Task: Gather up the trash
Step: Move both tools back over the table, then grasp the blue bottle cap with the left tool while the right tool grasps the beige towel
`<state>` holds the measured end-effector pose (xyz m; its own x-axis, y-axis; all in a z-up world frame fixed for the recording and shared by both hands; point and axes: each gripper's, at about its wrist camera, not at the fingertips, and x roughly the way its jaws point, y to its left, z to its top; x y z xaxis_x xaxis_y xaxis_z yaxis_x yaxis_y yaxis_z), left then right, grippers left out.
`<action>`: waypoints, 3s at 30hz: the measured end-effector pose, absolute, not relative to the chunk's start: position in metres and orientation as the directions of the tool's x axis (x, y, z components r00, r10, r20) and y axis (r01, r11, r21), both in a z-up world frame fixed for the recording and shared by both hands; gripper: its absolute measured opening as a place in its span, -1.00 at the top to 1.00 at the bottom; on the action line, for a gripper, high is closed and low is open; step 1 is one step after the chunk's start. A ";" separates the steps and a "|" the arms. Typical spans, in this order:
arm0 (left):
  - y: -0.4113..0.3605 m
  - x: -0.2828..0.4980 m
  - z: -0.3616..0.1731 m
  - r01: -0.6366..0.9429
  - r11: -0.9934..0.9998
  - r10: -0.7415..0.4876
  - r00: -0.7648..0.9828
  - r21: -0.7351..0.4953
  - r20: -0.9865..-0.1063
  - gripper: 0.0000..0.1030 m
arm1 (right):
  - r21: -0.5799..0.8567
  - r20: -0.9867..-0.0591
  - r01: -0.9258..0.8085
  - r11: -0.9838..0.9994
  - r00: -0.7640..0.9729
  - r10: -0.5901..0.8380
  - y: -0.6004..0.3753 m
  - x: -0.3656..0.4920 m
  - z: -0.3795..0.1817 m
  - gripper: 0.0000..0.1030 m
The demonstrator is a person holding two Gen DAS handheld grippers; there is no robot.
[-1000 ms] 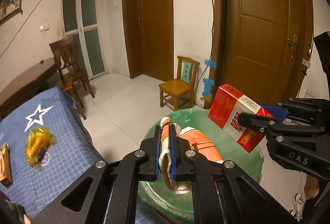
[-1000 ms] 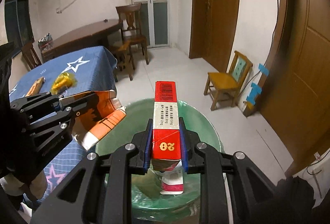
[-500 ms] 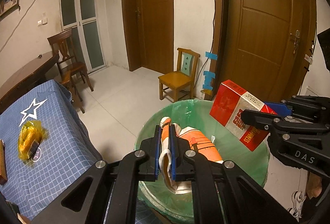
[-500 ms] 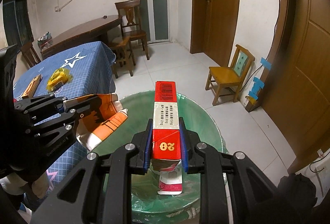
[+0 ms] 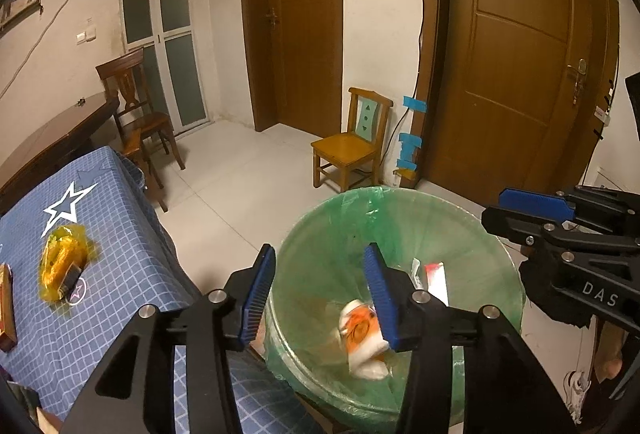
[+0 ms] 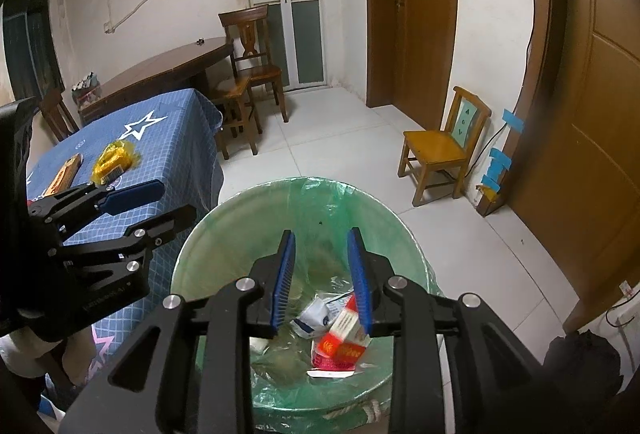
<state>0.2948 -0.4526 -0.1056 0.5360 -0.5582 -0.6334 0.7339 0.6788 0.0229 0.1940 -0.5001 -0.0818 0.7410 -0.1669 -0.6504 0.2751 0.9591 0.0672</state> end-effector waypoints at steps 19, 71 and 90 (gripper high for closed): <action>-0.350 0.243 -0.091 0.727 0.686 -0.546 0.546 0.036 -0.635 0.07 | 0.108 -0.500 0.116 0.987 0.865 -0.047 -0.406 0.139 -0.056 -0.17; 0.020 0.198 -0.128 0.469 0.879 -0.304 0.692 0.087 -0.654 0.78 | 0.139 -0.659 -0.379 0.915 0.654 0.371 -0.148 0.185 -0.128 -0.36; 0.023 0.179 -0.108 0.404 0.914 -0.313 0.754 0.031 -0.577 0.78 | 0.095 -0.613 -0.311 0.946 0.731 0.302 -0.163 0.186 -0.125 0.36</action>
<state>0.1787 0.0229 -0.1075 0.7542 -0.3131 -0.5772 0.4036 0.9144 0.0314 0.1862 -0.1626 -0.1250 0.7305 0.3018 -0.6126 -0.3108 0.9457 0.0952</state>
